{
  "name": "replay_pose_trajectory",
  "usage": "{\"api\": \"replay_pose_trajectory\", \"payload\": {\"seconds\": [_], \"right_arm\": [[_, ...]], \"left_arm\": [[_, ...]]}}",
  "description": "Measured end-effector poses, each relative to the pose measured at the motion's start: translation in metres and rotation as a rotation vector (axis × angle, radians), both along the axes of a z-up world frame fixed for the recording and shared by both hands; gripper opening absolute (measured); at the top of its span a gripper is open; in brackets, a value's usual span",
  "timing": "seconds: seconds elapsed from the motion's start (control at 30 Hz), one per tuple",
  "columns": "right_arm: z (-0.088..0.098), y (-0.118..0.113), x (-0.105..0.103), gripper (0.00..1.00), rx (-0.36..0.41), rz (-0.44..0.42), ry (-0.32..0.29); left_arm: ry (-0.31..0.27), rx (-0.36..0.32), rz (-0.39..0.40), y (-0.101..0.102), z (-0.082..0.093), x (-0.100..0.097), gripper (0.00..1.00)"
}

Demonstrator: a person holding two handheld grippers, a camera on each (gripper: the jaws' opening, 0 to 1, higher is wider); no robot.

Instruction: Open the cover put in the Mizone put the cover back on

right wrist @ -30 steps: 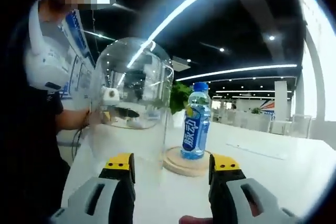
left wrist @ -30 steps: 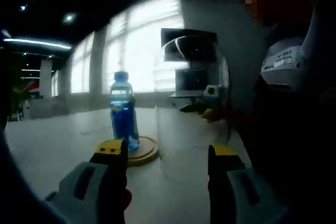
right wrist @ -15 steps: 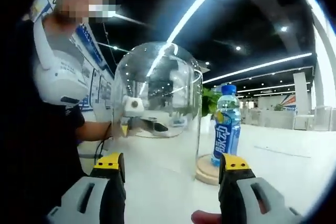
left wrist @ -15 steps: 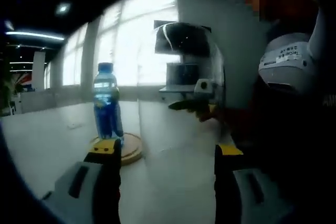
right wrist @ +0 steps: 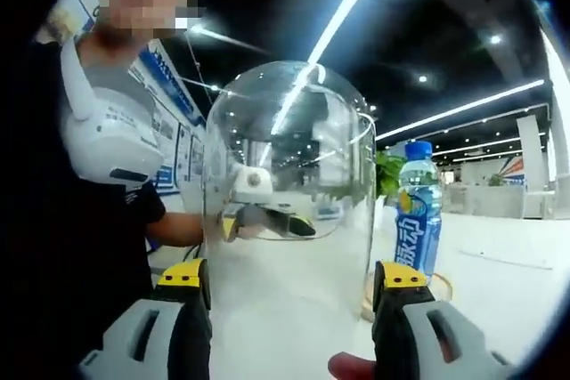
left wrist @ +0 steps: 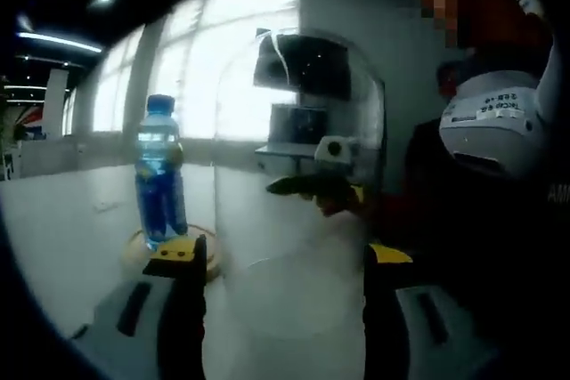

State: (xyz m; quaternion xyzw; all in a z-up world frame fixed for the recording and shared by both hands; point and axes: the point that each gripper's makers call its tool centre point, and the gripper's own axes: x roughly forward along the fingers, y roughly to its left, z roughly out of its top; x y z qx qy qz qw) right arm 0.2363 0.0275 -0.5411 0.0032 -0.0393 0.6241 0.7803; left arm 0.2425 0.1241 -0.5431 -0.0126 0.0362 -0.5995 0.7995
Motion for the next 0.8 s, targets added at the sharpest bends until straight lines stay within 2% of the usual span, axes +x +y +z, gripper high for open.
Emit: {"api": "replay_pose_trajectory", "payload": {"seconds": [0.1,0.3,0.53,0.8], "right_arm": [[0.001,0.001,0.000,0.67,0.017,-0.004,-0.014],[-0.001,0.006,0.003,0.71,0.028,0.003,0.031],[0.003,0.015,0.007,0.75,0.009,0.018,0.030],[0.005,0.021,0.010,0.79,-0.037,0.055,0.025]], "left_arm": [[0.007,0.002,-0.015,-0.005,-0.001,-0.002,0.63],[0.010,0.017,-0.023,-0.010,-0.005,-0.001,0.65],[0.014,0.034,-0.027,-0.013,-0.009,0.001,0.66],[0.015,0.017,-0.037,-0.015,-0.010,0.003,0.68]]}}
